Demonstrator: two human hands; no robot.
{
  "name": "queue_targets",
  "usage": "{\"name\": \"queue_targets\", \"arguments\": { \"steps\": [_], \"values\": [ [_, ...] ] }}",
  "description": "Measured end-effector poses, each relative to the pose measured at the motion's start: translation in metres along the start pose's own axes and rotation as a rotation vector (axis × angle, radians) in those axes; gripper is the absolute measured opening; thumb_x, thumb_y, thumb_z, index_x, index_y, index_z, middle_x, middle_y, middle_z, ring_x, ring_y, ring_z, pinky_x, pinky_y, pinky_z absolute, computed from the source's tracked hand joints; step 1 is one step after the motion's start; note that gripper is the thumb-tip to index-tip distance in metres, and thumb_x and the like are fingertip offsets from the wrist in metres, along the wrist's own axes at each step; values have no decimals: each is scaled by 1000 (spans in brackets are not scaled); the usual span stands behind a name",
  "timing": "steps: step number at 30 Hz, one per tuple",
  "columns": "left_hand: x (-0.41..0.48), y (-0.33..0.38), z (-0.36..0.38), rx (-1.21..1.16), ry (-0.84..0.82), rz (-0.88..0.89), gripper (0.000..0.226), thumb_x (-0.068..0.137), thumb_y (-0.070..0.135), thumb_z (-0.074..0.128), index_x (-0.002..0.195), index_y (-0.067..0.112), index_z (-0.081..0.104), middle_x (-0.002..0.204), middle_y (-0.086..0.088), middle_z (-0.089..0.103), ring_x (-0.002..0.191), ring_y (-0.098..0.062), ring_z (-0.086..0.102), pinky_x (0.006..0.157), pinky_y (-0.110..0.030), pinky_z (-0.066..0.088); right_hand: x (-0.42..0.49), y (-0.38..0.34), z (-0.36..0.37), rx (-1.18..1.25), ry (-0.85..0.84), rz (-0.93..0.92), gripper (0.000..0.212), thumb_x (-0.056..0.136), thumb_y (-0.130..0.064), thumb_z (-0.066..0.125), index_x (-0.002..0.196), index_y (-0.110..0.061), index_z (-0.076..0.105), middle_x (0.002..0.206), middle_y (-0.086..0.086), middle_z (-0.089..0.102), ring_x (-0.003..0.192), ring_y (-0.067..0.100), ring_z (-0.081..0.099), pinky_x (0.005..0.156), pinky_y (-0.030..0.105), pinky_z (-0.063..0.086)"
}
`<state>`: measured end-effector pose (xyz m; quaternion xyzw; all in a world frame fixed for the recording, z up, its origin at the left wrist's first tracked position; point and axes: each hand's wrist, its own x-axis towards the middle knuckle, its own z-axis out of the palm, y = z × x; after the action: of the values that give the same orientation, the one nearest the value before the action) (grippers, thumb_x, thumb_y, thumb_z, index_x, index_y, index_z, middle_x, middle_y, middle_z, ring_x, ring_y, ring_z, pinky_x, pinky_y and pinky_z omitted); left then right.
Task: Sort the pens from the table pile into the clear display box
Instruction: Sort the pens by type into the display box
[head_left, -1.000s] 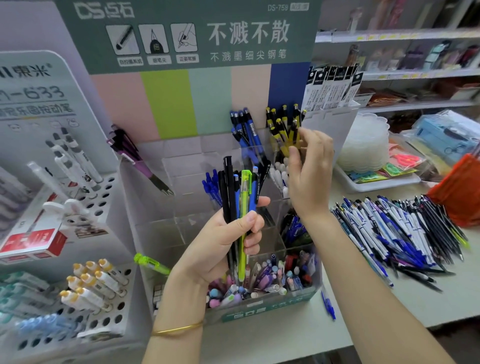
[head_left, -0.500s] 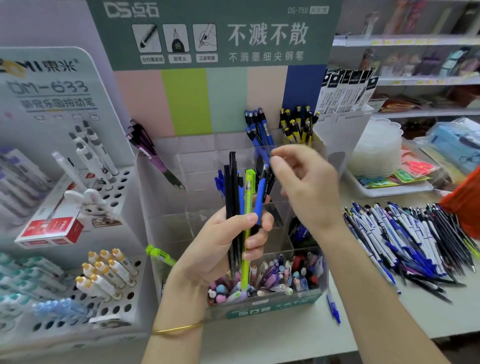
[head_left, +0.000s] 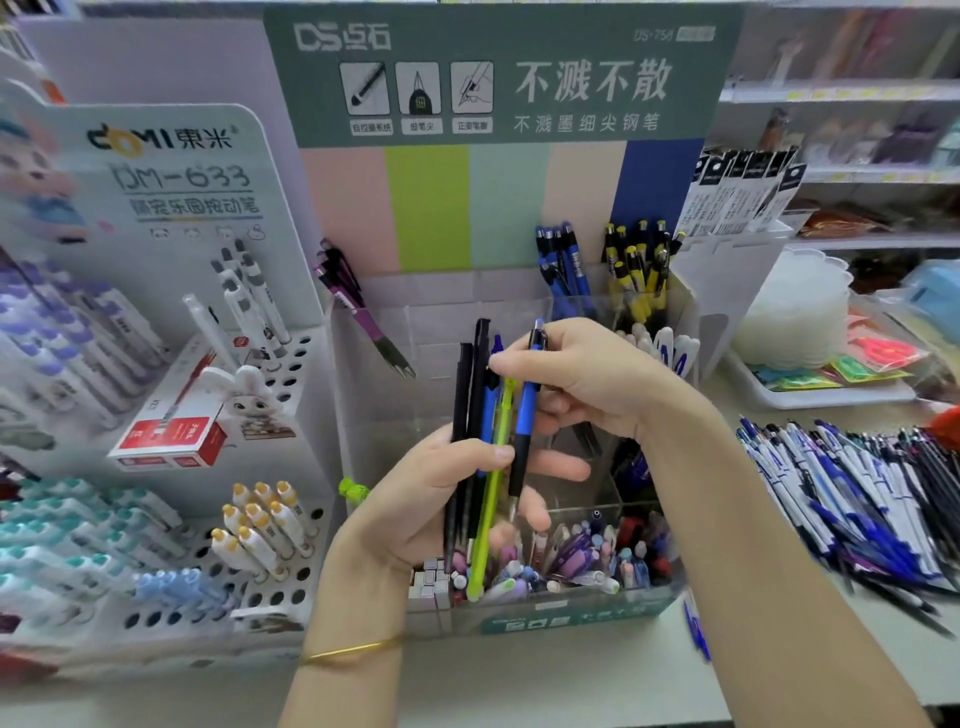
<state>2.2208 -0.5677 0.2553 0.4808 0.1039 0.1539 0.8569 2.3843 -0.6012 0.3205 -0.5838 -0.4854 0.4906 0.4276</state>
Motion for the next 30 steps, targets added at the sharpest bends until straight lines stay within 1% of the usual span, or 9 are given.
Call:
{"name": "queue_targets", "arguments": {
  "steps": [4, 12, 15, 18, 20, 24, 25, 27, 30],
  "values": [
    [2, 0, -3, -81, -30, -17, 42, 85, 11, 53, 125, -2, 50, 109, -28, 65, 66, -23, 64, 39, -18, 44, 3, -1, -4, -24, 23, -10, 10, 91, -13, 62, 84, -5, 62, 53, 5, 52, 38, 11, 41, 34, 17, 31],
    [8, 9, -6, 44, 67, -64, 42, 85, 4, 43, 127, -3, 48, 100, -20, 69, 54, -14, 58, 33, -13, 31, 8, 4, -14, 330, 454, -161, 14, 95, -11, 52, 81, -13, 52, 63, 5, 46, 35, 7, 36, 32, 16, 26],
    [11, 5, -5, 38, 109, -55, 45, 84, 3, 44, 128, -5, 45, 86, -15, 67, 48, -10, 46, 34, -14, 29, 4, 1, -29, 350, 616, -242, 17, 98, -12, 46, 81, -16, 45, 71, 15, 57, 34, 8, 39, 32, 17, 30],
    [20, 6, 1, -1, 152, -38, 36, 85, 0, 46, 120, -1, 51, 73, -9, 58, 45, -7, 39, 33, -14, 29, -2, 0, -31, 273, 667, -313, 16, 98, -12, 44, 82, -16, 43, 74, 20, 65, 34, 11, 40, 33, 19, 32],
    [26, 8, 4, 32, 218, -25, 28, 92, -4, 42, 118, 0, 52, 68, -6, 53, 43, -6, 36, 32, -14, 27, -2, -5, -34, 212, 829, -414, 16, 97, -14, 45, 82, -17, 43, 72, 16, 62, 37, 11, 43, 35, 22, 36],
    [32, 12, 7, 93, 310, 19, 22, 99, 2, 39, 115, 3, 53, 64, -3, 49, 43, -6, 32, 34, -15, 27, 5, -23, -48, -122, 1188, -684, 8, 92, -32, 46, 85, -29, 45, 77, 7, 61, 63, 25, 61, 60, 41, 51],
    [34, 13, 8, 109, 313, 29, 20, 99, 5, 41, 115, 4, 53, 64, -2, 48, 44, -6, 31, 34, -15, 26, 9, -28, -50, -206, 1214, -740, 8, 93, -29, 46, 87, -25, 47, 72, -1, 57, 66, 18, 62, 64, 39, 52],
    [36, 14, 10, 149, 313, 42, 20, 98, 12, 45, 115, 5, 53, 63, 0, 48, 45, -6, 30, 36, -15, 26, 17, -35, -49, -386, 1242, -806, 13, 95, -16, 47, 91, -6, 54, 64, -14, 44, 63, -3, 55, 60, 15, 42],
    [41, 15, 14, 169, 300, 65, 35, 88, 26, 54, 116, 6, 54, 63, 1, 47, 46, -7, 31, 37, -16, 25, 32, -38, -44, -630, 1138, -698, 18, 96, -14, 48, 97, 3, 54, 64, -5, 47, 60, 5, 51, 59, 27, 38]
  ]
}}
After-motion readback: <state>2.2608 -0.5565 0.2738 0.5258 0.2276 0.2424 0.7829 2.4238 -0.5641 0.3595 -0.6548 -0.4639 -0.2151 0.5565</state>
